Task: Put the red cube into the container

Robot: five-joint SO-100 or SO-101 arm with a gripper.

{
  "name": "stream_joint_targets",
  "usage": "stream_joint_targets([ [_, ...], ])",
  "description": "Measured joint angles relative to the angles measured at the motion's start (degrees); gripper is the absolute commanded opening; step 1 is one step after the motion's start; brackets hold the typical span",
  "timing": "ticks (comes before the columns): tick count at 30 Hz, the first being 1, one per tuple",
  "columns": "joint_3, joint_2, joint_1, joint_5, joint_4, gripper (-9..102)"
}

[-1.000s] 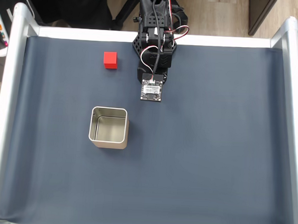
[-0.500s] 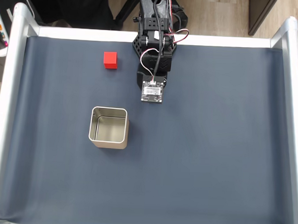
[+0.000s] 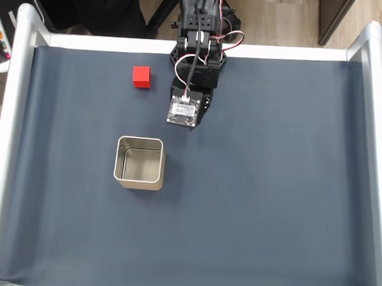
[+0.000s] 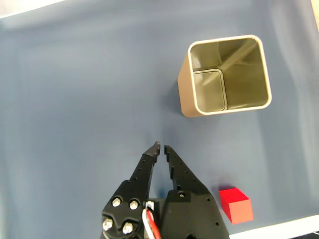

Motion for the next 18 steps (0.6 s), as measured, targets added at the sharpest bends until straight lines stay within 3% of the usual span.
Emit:
stream_joint_targets([
  [10, -22.4, -14.2, 9.5, 2.4, 18.4, 4],
  [18, -25.0, -15.6, 24.4, 1.9, 23.4, 6],
])
